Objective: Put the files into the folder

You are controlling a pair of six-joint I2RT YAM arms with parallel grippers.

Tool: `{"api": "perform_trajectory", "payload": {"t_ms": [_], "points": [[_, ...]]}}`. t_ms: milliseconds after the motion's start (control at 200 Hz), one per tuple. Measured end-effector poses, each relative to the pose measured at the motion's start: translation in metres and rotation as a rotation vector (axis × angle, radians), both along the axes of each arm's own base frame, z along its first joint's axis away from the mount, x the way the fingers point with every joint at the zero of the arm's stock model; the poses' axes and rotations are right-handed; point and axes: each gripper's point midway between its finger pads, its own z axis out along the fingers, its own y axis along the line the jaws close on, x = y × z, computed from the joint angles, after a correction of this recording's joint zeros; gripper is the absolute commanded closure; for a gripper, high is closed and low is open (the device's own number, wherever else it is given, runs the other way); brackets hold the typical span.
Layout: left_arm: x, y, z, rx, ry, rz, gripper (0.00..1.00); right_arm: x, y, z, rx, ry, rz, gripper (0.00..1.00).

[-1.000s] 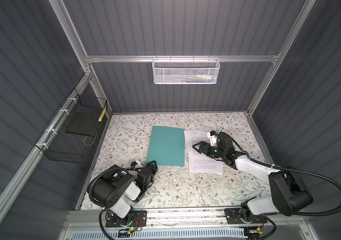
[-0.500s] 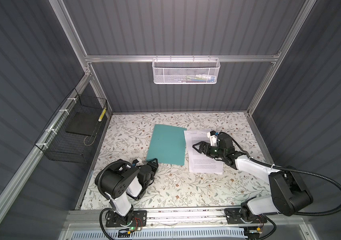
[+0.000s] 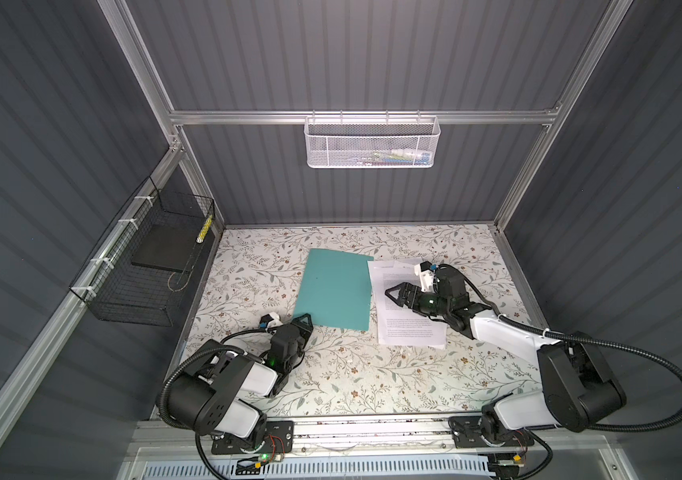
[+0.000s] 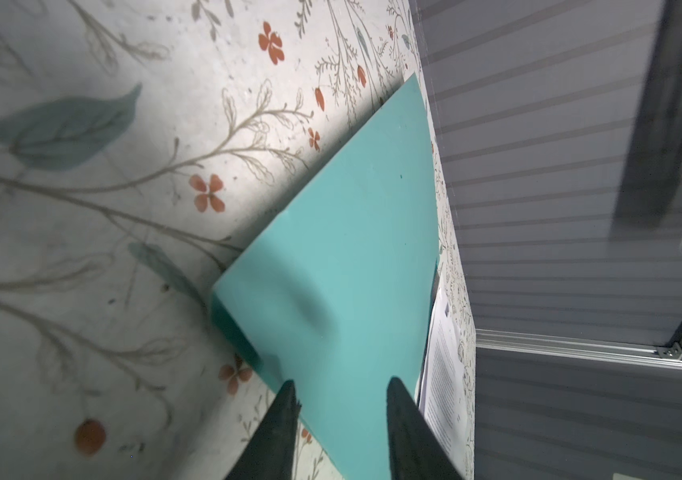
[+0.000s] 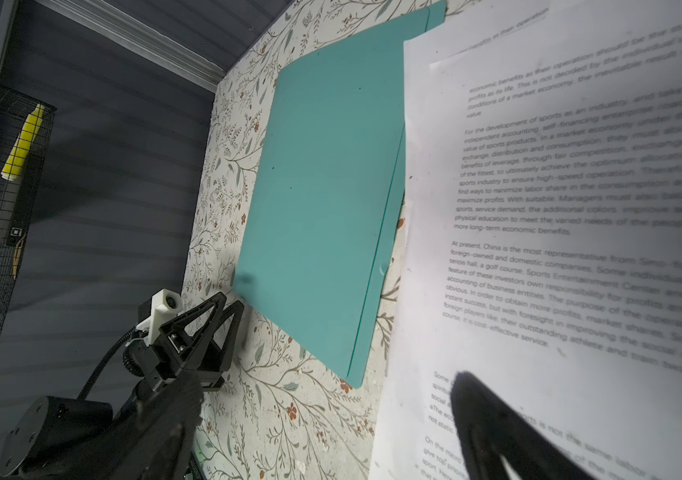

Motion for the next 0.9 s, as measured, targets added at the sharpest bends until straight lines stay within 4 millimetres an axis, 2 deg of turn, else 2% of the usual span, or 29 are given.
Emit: {"api": "perform_trajectory", "payload": {"t_ms": [140,395,901], "points": [[0.002,-0.002,-0.002,0.016,0.012,-0.014,0.62,0.000,0.000,0.000,-0.001,0.000,-0.001,0.05],[-0.004,-0.001,-0.019,0.036,0.064,-0.027,0.62,0.000,0.000,0.000,-0.002,-0.001,-0.003,0.05],[-0.001,-0.006,-0.020,0.025,0.060,-0.043,0.63,0.001,-0.001,-0.001,-0.004,-0.001,-0.006,0.05]]}}
